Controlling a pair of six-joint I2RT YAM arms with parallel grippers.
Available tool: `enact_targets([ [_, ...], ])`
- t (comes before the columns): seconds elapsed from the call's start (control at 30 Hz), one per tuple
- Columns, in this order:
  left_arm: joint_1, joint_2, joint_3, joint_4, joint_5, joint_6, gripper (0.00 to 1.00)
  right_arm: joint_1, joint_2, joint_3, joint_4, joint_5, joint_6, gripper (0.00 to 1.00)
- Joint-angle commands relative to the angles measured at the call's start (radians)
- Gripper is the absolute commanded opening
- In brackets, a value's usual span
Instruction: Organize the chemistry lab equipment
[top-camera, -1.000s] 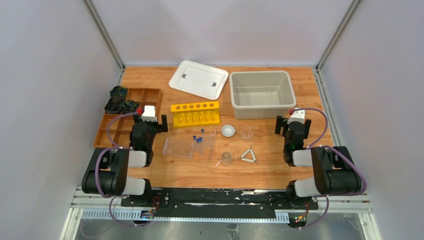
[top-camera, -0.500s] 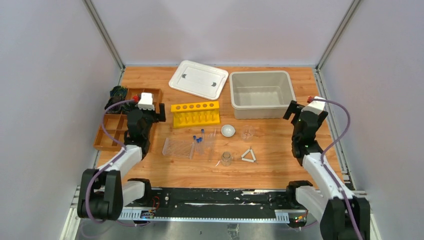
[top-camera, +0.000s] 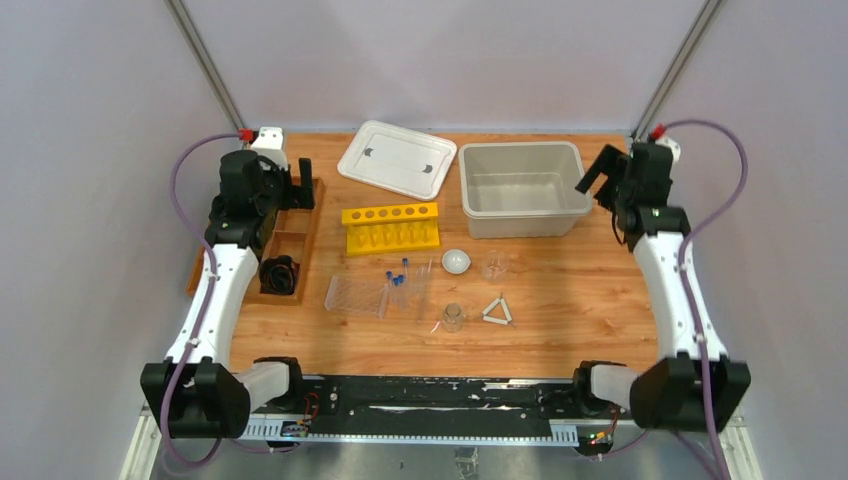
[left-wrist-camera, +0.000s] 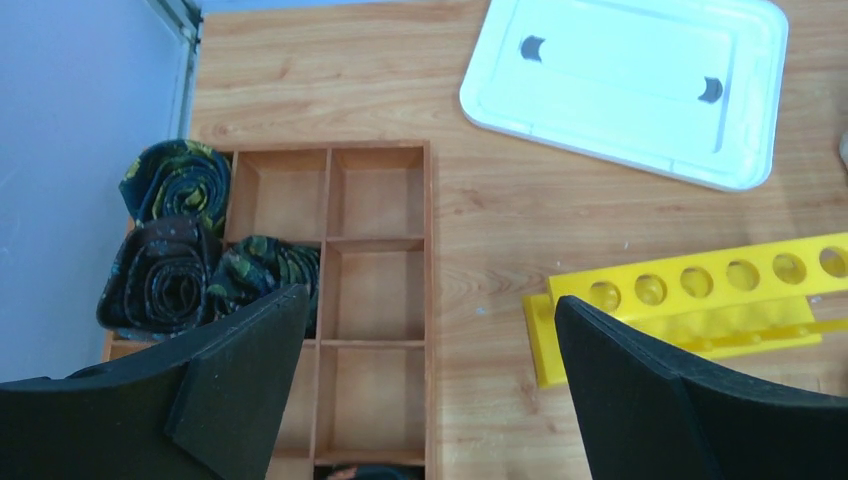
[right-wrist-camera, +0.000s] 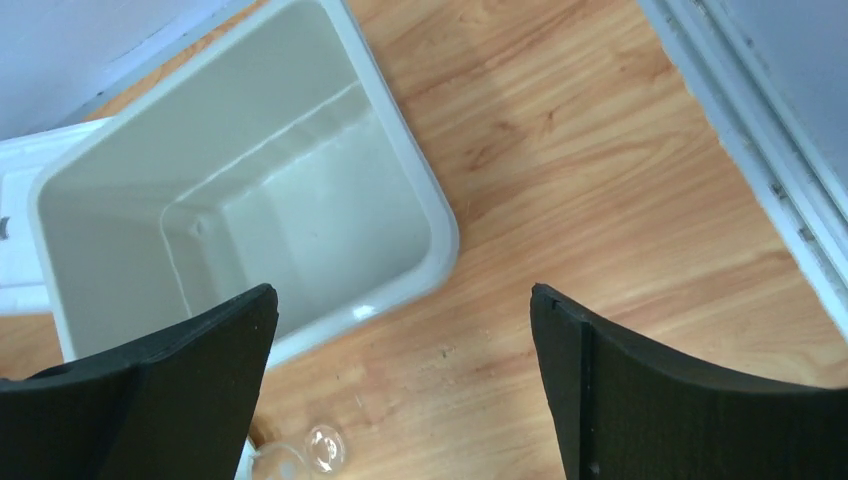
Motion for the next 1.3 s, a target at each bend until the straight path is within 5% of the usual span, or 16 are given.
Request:
enact_targets([
  [0.0,0.009,0.024,0.111,-0.296,0.019,0.001,1.0,0.109,0.209,0.307,-0.443,0.101,-0.021,1.0],
  [0.17,0.021,0.013,0.172,-0.393,0.022,0.016,1.0,0.154,0.22,0.328,-0.354,0.04,0.04,1.0],
  [0.27,0.033,0.012,0.205,-0.443,0.014,0.022,1.0,0.104,0.242,0.331,-0.349,-0.151,0.094,0.89],
  [0.43,0.047,0.027,0.25,-0.499,0.017,0.059,1.0,0.377,0.263,0.407,-0.418,0.104,0.082,0.91],
  [0.8,0.057,0.031,0.269,-0.538,0.021,0.061,1.0,0.832,0.456,0.451,-0.395,0.147,0.24,0.75],
  [1.0,0.057,0.023,0.265,-0.556,0.024,0.066,1.0,0.937,0.612,0.469,-0.349,0.104,0.284,0.59],
  [1.27,0.057,0.014,0.275,-0.595,0.037,0.08,1.0,1.002,0.762,0.457,-0.292,0.131,0.336,0.51],
])
